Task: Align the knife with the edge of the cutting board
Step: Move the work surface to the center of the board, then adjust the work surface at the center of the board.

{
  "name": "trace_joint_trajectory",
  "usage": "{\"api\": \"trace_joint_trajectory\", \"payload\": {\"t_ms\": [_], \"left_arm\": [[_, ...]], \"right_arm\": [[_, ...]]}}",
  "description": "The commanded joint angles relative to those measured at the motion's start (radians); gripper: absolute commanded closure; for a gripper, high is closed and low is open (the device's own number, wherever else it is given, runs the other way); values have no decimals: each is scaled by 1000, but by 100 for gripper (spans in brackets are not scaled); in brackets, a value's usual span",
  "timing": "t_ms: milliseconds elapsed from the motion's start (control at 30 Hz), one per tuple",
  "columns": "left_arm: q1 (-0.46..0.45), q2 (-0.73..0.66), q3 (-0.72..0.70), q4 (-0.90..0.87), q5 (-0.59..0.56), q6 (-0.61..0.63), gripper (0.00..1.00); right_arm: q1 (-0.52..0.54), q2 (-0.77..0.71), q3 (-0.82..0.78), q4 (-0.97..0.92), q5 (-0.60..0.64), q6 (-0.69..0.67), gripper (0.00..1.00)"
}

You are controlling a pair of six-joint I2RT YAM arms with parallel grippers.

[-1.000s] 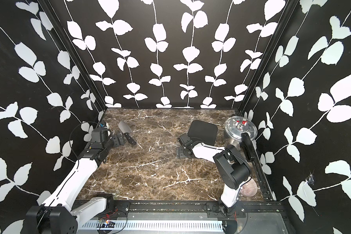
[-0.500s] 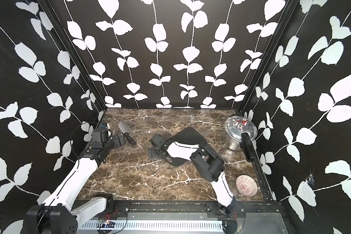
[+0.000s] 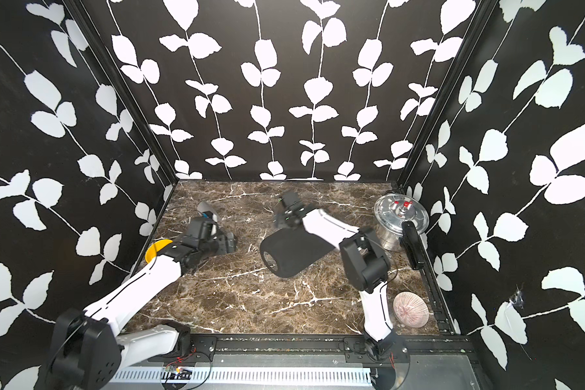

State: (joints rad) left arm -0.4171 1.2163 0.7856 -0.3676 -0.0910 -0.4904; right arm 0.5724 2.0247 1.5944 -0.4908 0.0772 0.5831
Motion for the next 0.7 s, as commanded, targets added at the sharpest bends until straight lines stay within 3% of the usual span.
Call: {"api": "trace_joint_trajectory", "payload": {"t_ms": [0,133,300,667], "left_arm": [[-106,60,25,8,-34,-163,2],[-227,209,70,57,-11,-289,2],[-328,380,126,109,40,-411,1],[-344,596,271,108,84,-452,1]], "right_arm": [[-90,-9,0,-65,36,-88,6],[-194,36,25,-92,19,-129,6],[-250,91,38,-91,-36,-174,6],[-267,93,-76,-33,-95,-187,6]]}}
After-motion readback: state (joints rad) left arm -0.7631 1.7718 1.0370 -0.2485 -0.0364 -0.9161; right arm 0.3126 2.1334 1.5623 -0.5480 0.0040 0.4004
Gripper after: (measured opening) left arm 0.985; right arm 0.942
